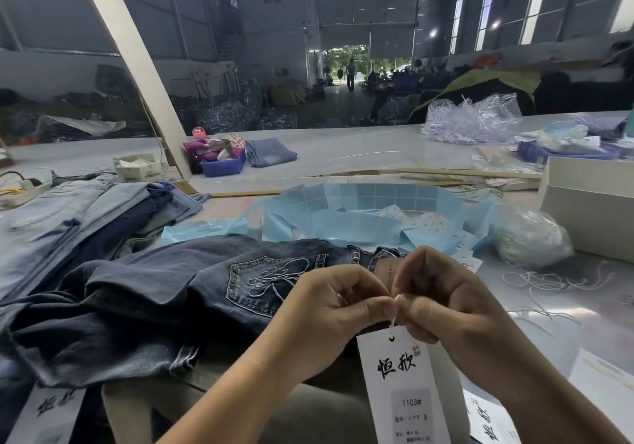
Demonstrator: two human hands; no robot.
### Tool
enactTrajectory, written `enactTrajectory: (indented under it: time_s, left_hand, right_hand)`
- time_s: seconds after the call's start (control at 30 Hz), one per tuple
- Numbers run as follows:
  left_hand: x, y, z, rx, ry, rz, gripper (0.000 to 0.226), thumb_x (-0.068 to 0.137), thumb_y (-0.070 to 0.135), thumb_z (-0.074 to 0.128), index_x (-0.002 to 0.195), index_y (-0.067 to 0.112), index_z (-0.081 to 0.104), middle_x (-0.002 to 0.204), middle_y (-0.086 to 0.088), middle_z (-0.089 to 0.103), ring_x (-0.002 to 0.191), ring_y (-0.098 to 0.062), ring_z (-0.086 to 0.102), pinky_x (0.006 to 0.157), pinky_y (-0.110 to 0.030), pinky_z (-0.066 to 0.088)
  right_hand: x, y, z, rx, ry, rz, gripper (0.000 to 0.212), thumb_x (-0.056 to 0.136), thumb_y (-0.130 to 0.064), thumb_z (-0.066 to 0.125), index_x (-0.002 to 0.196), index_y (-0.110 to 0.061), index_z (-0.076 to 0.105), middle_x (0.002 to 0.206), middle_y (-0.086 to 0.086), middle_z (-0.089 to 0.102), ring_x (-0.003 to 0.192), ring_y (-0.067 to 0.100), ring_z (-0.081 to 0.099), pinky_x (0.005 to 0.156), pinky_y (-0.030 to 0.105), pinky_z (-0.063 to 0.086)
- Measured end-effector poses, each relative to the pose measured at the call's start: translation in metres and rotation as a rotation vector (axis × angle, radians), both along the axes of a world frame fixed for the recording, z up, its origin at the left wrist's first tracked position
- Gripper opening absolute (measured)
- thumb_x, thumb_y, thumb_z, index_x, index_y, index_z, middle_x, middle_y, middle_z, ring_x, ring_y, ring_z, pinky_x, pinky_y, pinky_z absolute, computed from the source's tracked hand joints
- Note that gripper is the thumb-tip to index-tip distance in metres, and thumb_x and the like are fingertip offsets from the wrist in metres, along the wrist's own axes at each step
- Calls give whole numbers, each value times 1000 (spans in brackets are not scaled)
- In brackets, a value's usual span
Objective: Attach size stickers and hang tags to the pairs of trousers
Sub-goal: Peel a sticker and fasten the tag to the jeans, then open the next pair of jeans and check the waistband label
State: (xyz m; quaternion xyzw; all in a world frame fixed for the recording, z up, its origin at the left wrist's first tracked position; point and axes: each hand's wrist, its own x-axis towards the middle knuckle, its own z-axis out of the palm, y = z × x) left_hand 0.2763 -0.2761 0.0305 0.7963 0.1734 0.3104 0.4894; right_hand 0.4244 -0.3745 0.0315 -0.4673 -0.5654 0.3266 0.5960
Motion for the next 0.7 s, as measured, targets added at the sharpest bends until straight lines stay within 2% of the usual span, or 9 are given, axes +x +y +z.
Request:
enactTrajectory:
  time_s: [0.1,0.2,0.3,0.37,0.47,0.53,0.6,0.63,0.7]
  left_hand:
    - [-3,3,1,311,141,101,6,88,28,72,89,22,72,81,9,68,78,-7,63,72,-33,54]
    - [-19,17,17,643,397,204,23,88,50,62,102,32,65,95,18,59,89,2,52,78,-20,45]
    - [-47,53,38,723,692,452,46,88,63,52,123,33,55,122,12,55,114,-9,48,100,-32,42]
    - [-68,76,38,673,965,608,63,89,68,44,138,28,44,140,3,46,128,-20,40,109,-40,36]
    - [-80,78,4,580,1227,617,76,91,72,30,149,22,26,155,-6,30,141,-31,25,116,-48,22]
    - [-84,72,-18,586,1267,602,81,92,70,23,155,20,10,161,-8,16,147,-32,9,118,-51,8]
    - [-90,79,-18,563,1257,555,86,87,75,22,155,23,10,161,-7,17,148,-32,8,115,-52,10]
    - [-95,87,-10,553,1217,521,86,82,77,23,152,27,21,157,-6,28,144,-31,19,110,-51,20]
    - [-111,108,10,454,1046,512,70,78,77,29,123,30,53,128,-1,57,122,-27,46,88,-41,35]
  right_hand:
    - [-5,10,-4,-59,-183,-180,12,71,-9,54,71,-20,60,61,3,54,54,13,43,50,29,35]
    - [-7,18,-9,-145,-437,-322,22,77,-3,62,67,-23,62,59,3,59,50,8,46,50,31,38]
    - [-7,26,-5,-249,-636,-439,21,80,-12,65,62,-22,62,62,-1,62,51,6,49,50,21,38]
    - [-10,35,3,-300,-791,-488,21,84,-25,63,64,-23,59,71,-6,58,66,5,53,61,21,42]
    - [-26,54,20,-275,-955,-475,16,87,-43,58,79,-29,54,90,-15,49,86,4,48,78,23,42]
    - [-48,71,30,-220,-1025,-424,16,88,-49,54,88,-34,51,94,-17,49,90,3,47,80,23,41]
    - [-72,93,38,-188,-1057,-323,23,87,-51,52,96,-30,55,98,-14,53,95,6,49,83,25,43]
    - [-85,105,40,-190,-1082,-265,26,86,-51,51,99,-29,56,102,-12,54,98,8,50,86,26,43]
    - [-112,126,45,-174,-1115,-158,29,85,-50,51,101,-27,56,106,-10,55,103,12,51,89,29,44]
